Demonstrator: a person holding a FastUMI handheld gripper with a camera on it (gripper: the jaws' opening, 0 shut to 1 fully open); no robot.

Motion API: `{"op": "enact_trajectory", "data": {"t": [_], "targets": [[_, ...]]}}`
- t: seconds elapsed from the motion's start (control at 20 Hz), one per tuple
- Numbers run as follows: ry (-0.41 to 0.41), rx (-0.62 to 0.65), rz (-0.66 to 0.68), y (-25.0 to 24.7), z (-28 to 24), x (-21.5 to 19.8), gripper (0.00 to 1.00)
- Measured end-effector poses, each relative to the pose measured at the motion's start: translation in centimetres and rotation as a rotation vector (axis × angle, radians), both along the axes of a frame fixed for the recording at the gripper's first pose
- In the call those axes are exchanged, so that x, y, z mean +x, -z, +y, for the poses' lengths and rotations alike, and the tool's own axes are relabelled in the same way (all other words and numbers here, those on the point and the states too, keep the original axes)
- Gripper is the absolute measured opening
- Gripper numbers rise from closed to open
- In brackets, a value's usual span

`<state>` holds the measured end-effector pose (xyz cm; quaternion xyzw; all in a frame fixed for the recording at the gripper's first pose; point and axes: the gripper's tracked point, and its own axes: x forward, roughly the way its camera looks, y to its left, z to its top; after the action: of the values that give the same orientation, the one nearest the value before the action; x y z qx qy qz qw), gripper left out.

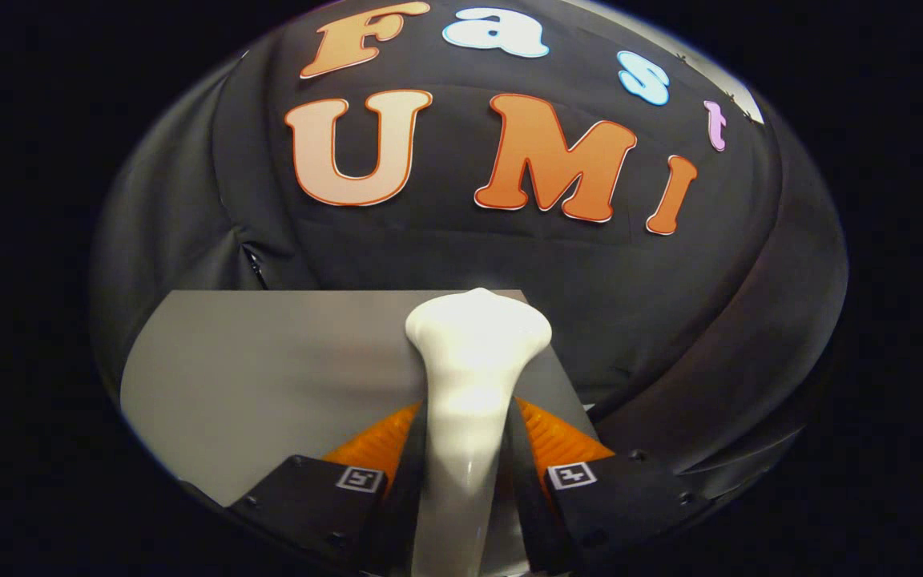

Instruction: Iron the clothes twice with a garment steamer, once on the left side and once on the right side.

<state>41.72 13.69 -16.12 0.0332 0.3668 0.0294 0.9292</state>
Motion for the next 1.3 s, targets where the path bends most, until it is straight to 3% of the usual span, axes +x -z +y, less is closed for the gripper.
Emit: {"op": "enact_trajectory", "data": {"t": [0.05,0.45,0.85,1.05,1.3], "targets": [[0.001,-0.003,0.003,0.4,-0.1,0.5,0.60],[-0.066,0.169,-0.028,-0.6,1.9,0.2,0.42],[-0.045,0.215,-0.192,-3.9,1.7,-0.9,0.42],[-0.062,0.158,-0.192,-3.4,1.3,-2.1,0.42],[-0.093,0.206,-0.327,-6.2,1.7,-4.1,0.42]]}}
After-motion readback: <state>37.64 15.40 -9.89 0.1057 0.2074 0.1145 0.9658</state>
